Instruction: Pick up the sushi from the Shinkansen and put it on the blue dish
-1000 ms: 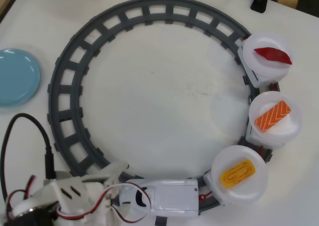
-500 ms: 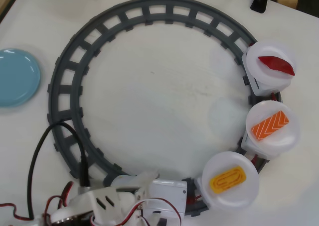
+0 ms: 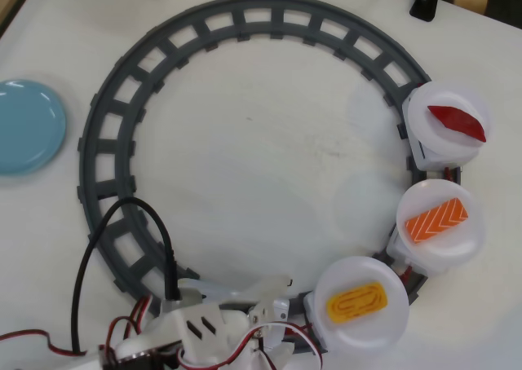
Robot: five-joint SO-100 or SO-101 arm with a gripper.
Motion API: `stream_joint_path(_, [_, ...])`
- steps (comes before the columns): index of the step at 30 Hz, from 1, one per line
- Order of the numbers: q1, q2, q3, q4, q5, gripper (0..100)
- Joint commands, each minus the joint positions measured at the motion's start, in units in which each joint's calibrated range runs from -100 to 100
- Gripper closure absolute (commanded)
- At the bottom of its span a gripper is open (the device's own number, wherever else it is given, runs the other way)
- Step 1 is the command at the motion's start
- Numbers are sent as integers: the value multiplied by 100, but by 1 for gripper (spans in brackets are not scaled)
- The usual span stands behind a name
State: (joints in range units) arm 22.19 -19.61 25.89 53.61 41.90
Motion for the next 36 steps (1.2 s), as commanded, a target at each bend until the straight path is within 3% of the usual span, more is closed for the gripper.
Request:
stream_joint_path(1, [105,99,-326,-75,83,73])
stream_joint_path(36, [158,323,-533,-24,51,73])
